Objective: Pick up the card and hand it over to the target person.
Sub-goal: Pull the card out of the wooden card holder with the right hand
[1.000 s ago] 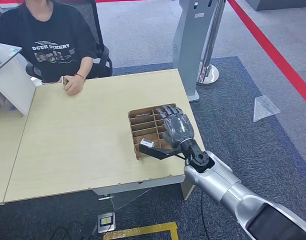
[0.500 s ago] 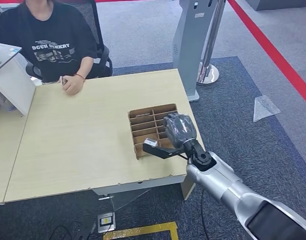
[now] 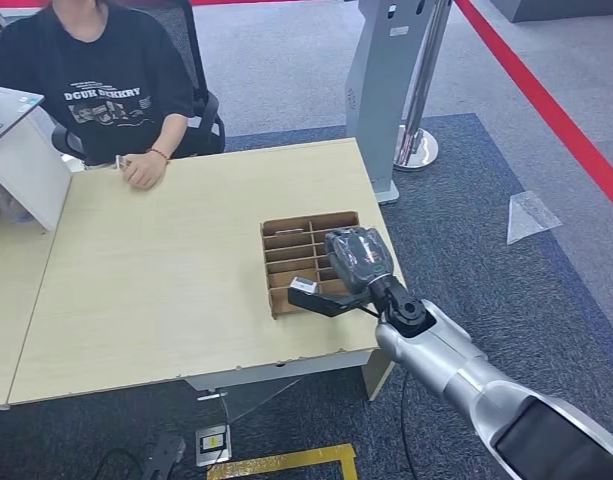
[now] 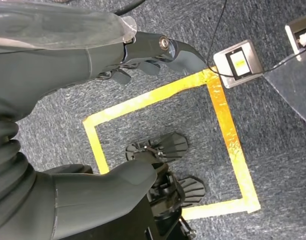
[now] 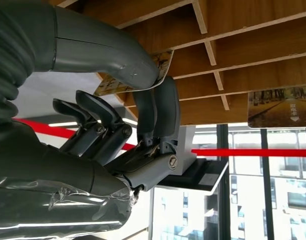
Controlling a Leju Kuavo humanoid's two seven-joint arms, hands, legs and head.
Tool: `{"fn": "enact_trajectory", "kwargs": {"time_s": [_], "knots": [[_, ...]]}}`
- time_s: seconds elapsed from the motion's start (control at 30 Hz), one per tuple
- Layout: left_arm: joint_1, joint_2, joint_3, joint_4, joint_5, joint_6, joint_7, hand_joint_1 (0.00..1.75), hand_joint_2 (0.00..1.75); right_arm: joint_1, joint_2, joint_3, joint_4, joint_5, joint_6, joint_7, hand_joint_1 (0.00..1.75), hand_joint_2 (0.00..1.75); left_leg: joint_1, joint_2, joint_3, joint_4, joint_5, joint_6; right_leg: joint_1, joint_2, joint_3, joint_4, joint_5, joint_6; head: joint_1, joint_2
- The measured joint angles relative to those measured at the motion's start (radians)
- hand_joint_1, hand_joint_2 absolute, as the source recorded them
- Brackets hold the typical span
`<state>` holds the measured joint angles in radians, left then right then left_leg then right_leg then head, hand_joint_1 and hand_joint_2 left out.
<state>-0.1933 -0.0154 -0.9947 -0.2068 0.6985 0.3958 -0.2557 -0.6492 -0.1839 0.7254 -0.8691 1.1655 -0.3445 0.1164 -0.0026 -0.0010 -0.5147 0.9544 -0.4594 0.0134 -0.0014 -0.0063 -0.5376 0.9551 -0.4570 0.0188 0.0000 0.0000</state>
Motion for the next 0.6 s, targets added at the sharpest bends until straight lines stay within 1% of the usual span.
{"fn": "enact_trajectory", "kwargs": {"time_s": [0.17,0.33,0.4,0.5,0.6], "knots": [[-0.001,-0.001,-0.027,0.001,-0.021,-0.01,0.02,0.0,1.75,-0.049,-0.044,0.021,-0.13,-0.014,0.125,-0.03,1.75,1.75,0.0,0.001,-0.001,0.001,0.0,0.0,0.0,0.001,-0.001,0.002,0.0,0.0,0.0,0.0],[-0.008,-0.002,-0.049,0.002,-0.037,-0.021,0.04,0.0,1.75,-0.127,-0.121,0.042,-0.345,-0.057,0.31,-0.053,1.75,1.75,-0.001,0.002,-0.003,0.003,-0.001,0.0,-0.001,0.002,-0.003,0.004,-0.001,0.0,0.0,0.0],[-0.01,-0.002,-0.051,0.002,-0.038,-0.022,0.043,0.0,1.75,-0.164,-0.148,0.043,-0.41,-0.087,0.369,-0.066,1.75,1.75,-0.001,0.002,-0.003,0.004,-0.001,0.001,-0.001,0.001,-0.004,0.004,0.0,0.0,0.0,0.0],[-0.013,-0.003,-0.055,0.001,-0.04,-0.022,0.039,0.0,1.75,-0.251,-0.19,0.05,-0.512,-0.149,0.472,-0.077,1.75,1.75,-0.002,0.001,-0.004,0.004,-0.001,0.001,-0.001,0.001,-0.005,0.005,0.0,0.0,0.0,0.0],[-0.01,0.0,-0.049,0.002,-0.032,-0.015,0.038,0.0,1.75,-0.372,-0.224,0.07,-0.594,-0.229,0.564,-0.065,1.75,1.75,-0.002,0.002,-0.005,0.006,-0.001,0.001,-0.002,0.001,-0.007,0.007,-0.001,0.0,0.0,0.0]]}}
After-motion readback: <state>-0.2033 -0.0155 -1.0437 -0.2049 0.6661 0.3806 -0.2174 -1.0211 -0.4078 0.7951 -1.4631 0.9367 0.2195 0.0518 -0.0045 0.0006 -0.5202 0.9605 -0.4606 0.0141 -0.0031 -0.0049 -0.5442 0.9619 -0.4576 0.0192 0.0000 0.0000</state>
